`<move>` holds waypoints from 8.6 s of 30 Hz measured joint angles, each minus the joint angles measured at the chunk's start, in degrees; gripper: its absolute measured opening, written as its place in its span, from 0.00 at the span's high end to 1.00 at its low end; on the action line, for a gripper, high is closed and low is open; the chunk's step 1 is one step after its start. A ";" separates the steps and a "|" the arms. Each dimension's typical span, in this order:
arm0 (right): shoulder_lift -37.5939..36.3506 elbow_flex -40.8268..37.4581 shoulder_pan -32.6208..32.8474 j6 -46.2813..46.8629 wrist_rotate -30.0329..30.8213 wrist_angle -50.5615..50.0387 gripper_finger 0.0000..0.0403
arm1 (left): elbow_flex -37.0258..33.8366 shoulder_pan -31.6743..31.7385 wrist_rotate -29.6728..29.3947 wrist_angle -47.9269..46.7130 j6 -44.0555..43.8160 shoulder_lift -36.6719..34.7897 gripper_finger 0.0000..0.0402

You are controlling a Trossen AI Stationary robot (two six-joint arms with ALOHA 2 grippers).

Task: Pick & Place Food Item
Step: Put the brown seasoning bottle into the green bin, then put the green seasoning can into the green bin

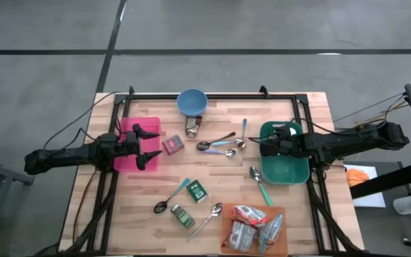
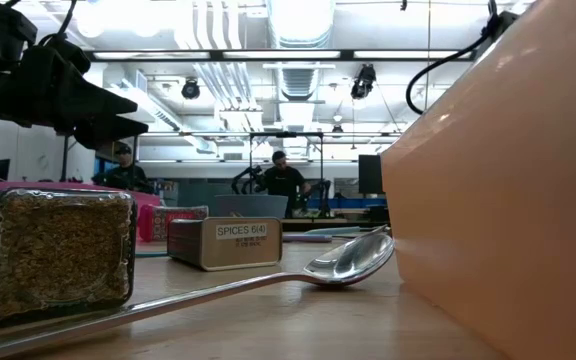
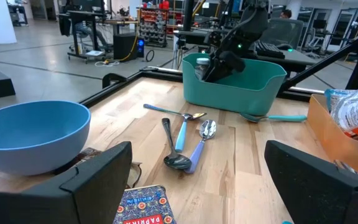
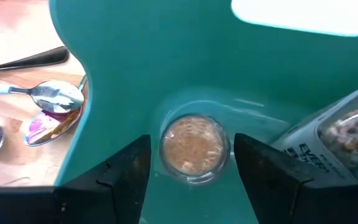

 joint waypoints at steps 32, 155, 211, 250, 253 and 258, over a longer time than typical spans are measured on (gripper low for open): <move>0.62 14.58 0.20 -41.63 -12.69 22.48 0.42 | 0.00 0.01 0.00 0.02 0.00 0.00 0.07; 80.61 86.35 15.66 -14.30 -15.63 -7.45 0.18 | 0.00 0.02 0.00 0.02 0.00 0.39 0.07; 66.11 79.28 24.90 -24.88 15.66 -2.17 0.31 | 0.00 0.01 0.00 0.02 0.00 0.39 0.07; 59.93 18.97 17.94 -66.60 -5.69 112.04 0.33 | 0.00 0.00 0.00 0.00 0.00 2.14 0.07; 59.91 18.97 17.94 -66.80 -5.81 110.97 0.34 | 0.00 0.00 0.00 0.00 0.00 2.32 0.07; 59.89 18.97 17.77 -65.81 -5.79 110.19 0.29 | 0.00 0.00 0.00 0.02 0.00 2.27 0.07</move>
